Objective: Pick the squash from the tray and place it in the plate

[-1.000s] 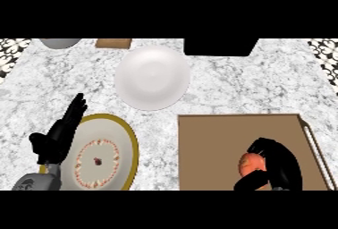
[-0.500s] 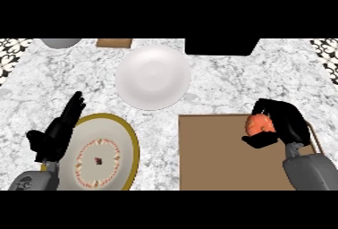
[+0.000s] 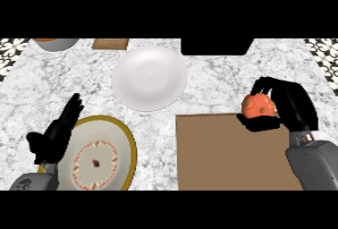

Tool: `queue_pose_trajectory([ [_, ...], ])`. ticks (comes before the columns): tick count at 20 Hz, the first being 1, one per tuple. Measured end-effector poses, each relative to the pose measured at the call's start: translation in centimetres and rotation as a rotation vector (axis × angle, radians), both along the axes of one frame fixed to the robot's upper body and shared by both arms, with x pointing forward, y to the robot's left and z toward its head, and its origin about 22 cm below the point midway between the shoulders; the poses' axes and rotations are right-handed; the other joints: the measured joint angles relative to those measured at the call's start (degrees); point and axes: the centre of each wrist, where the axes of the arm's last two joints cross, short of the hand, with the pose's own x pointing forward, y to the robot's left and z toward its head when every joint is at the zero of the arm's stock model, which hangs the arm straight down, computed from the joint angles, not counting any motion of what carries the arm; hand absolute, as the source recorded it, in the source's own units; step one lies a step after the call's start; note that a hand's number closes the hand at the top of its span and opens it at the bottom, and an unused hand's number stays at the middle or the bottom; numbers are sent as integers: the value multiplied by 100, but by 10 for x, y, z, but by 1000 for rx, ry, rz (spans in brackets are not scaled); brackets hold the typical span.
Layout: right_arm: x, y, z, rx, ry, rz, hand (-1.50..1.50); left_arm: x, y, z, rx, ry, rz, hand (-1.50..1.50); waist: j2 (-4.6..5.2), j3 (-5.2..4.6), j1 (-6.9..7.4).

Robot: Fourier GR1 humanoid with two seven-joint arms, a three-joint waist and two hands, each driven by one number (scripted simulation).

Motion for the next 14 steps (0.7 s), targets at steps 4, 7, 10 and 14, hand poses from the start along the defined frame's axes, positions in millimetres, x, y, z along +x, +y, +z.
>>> queue_pose_trajectory([
  [4, 5, 10, 28, 24, -123, 13, 150, -3, 8, 4, -3, 1, -1, 0, -3, -1, 9],
  [7, 12, 28, 39, 46, -159, 34, 150, -1, -2, 2, -7, 2, -3, 0, 1, -2, 12],
  [10, 20, 45, 53, 65, -173, 58, 150, -2, -2, 1, -4, -3, -1, 0, 3, -1, 16],
  [14, 30, 78, 67, 75, -170, 86, 150, -1, 5, 0, -3, -3, -5, 0, 5, -3, 24],
])
